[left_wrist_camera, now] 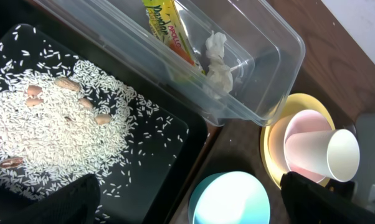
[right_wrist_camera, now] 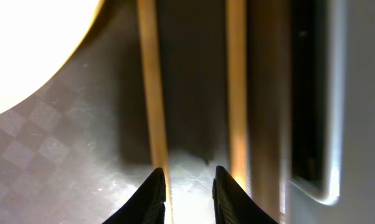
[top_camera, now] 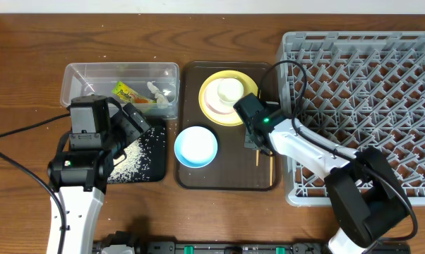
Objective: Sort waste into correct bins and load items into the dishwasher rack
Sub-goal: 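Grasp one chopstick with the right gripper and lift it, then place the chopstick into the dish rack with the right gripper, then move the right gripper back and grasp the second chopstick, then carry the second chopstick with the right gripper into the dish rack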
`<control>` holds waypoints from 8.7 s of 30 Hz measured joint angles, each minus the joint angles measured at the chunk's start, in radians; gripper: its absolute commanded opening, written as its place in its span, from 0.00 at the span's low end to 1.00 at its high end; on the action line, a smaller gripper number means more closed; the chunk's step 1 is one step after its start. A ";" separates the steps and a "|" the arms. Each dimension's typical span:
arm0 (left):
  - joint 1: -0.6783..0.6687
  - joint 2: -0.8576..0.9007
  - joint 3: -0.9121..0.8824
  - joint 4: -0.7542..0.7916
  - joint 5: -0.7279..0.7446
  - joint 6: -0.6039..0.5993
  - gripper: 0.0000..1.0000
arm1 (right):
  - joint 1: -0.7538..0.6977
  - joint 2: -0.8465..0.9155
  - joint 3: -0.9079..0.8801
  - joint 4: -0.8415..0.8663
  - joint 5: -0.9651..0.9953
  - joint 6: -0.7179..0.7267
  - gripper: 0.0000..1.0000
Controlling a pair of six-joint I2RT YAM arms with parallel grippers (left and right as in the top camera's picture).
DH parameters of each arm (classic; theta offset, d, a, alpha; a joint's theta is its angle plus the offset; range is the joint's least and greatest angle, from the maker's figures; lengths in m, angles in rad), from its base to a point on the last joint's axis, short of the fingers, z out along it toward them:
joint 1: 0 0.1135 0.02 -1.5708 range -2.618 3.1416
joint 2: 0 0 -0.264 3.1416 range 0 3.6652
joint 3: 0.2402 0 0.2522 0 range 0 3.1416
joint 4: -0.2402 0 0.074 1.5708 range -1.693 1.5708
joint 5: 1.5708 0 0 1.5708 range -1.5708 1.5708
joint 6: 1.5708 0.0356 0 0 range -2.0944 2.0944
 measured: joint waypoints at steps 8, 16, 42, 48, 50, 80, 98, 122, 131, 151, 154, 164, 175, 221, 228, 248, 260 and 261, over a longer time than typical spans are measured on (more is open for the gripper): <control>0.000 0.000 0.000 0.000 0.000 0.000 0.95 | 0.000 0.000 -0.017 0.031 -0.020 -0.010 0.25; 0.000 0.000 0.000 0.000 0.000 0.000 0.95 | 0.000 0.000 -0.017 0.055 -0.020 -0.016 0.25; 0.000 0.000 0.000 0.000 0.000 0.000 0.95 | -0.003 -0.004 -0.062 0.109 -0.025 -0.024 0.01; 0.000 0.000 0.000 0.000 0.000 0.000 0.95 | -0.015 -0.028 -0.061 0.080 -0.024 -0.050 0.01; 0.000 0.000 0.000 0.000 0.000 0.000 0.95 | -0.024 -0.066 -0.060 0.064 -0.027 -0.075 0.01; 0.000 0.000 0.000 0.000 0.000 0.000 0.95 | -0.256 -0.501 -0.049 -0.146 -0.018 -0.443 0.01; 0.000 0.000 0.000 0.000 0.000 0.000 0.95 | -0.256 -0.309 -0.055 -0.075 -0.018 -0.460 0.18; 0.000 0.000 0.000 0.000 0.000 0.000 0.95 | -0.230 -0.402 -0.052 0.081 -0.570 -0.287 0.26; 0.000 0.000 0.000 0.000 0.000 0.000 0.95 | -0.117 -0.402 -0.052 0.075 -0.429 -0.256 0.27; 0.000 0.000 0.000 0.000 0.000 0.000 0.95 | 0.122 -0.156 -0.052 0.023 0.078 -0.135 0.38; 0.000 0.000 0.000 0.000 0.000 0.000 0.95 | 0.122 -0.107 -0.052 0.022 0.091 -0.124 0.40; 0.000 0.000 0.000 0.000 0.000 0.000 0.95 | 0.122 -0.002 -0.052 0.021 0.111 -0.060 0.44; 0.000 0.000 0.000 0.000 0.000 0.000 0.95 | 0.122 -0.002 -0.052 0.019 0.117 -0.044 0.45; 0.000 0.000 0.000 0.000 0.000 0.000 0.95 | 0.082 -0.069 -0.171 0.166 0.108 0.016 0.35; 0.000 0.000 0.000 0.000 0.000 0.000 0.95 | 0.082 -0.072 -0.175 0.184 0.077 0.022 0.20; 0.000 0.000 0.000 0.000 0.000 0.000 0.95 | 0.082 -0.077 -0.175 0.179 0.068 0.006 0.01; 0.000 0.000 0.000 0.000 0.000 0.000 0.95 | 0.039 -0.447 -0.119 0.124 0.056 -0.161 0.01; 0.000 0.000 0.000 0.000 0.000 0.000 0.95 | 0.034 -0.484 -0.116 0.118 0.056 -0.177 0.01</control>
